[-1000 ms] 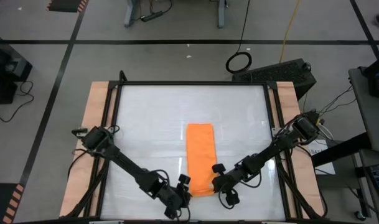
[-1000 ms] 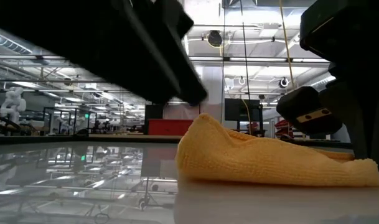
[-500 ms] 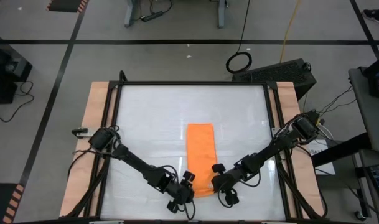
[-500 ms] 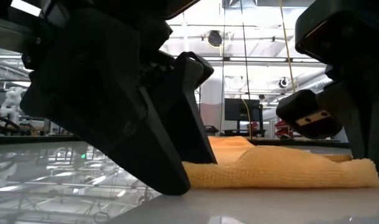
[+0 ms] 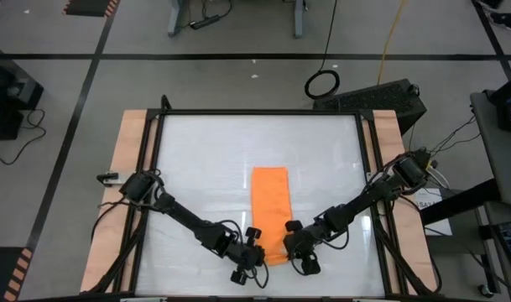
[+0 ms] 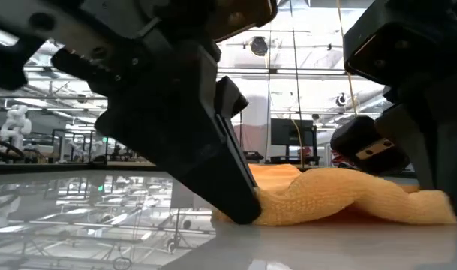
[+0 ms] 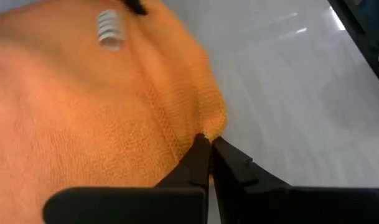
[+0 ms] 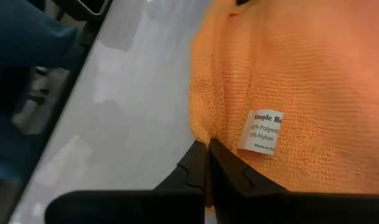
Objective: Roll towel
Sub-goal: Roll the towel
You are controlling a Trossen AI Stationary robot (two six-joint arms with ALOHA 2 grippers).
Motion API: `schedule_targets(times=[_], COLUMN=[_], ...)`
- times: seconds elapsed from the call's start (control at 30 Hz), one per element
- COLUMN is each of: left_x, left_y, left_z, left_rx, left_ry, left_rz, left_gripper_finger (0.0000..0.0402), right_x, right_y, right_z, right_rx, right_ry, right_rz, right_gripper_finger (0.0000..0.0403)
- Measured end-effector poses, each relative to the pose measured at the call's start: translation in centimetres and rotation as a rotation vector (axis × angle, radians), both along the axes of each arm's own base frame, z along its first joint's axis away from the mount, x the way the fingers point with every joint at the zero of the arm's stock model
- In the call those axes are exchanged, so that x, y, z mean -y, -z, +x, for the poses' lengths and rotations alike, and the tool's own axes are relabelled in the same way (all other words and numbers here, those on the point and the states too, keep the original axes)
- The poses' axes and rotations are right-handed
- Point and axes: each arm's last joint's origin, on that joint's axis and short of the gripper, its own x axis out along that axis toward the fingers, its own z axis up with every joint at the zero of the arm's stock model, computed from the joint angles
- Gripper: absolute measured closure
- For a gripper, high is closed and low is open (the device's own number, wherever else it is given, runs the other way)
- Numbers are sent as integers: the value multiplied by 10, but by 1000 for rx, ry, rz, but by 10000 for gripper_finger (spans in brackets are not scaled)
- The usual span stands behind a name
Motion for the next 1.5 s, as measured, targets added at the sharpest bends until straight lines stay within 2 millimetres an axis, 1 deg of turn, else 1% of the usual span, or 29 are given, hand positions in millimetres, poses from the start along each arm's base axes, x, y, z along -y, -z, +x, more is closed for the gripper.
schedule_targets(times=[0.17,0.33,0.47,0.73,0.93,1.13,1.23,1.37,1.5], left_x=[-5,-12,-18,-28,-32,-35,-37,-40,-42], left_y=[-2,-8,-10,-12,-16,-27,-32,-36,-36], left_z=[4,8,12,17,20,20,20,19,16], left_rx=[-50,-120,-202,-283,-295,-262,-225,-165,-172], left_ry=[-90,-174,-220,-310,-364,-415,-446,-472,-480], left_rz=[-139,-325,-474,-605,-667,-672,-649,-597,-549], left_gripper_finger=[394,397,398,399,400,400,400,400,400], right_x=[2,5,7,7,7,7,9,12,17], right_y=[-8,-15,-16,-17,-18,-18,-21,-31,-38], right_z=[-1,-1,1,1,1,1,1,-1,-4], right_rx=[-54,-109,-149,-231,-278,-302,-265,-186,-150], right_ry=[8,55,96,177,231,282,327,361,393], right_rz=[95,171,224,301,340,358,331,274,214], right_gripper_finger=[402,402,402,402,402,402,402,402,403])
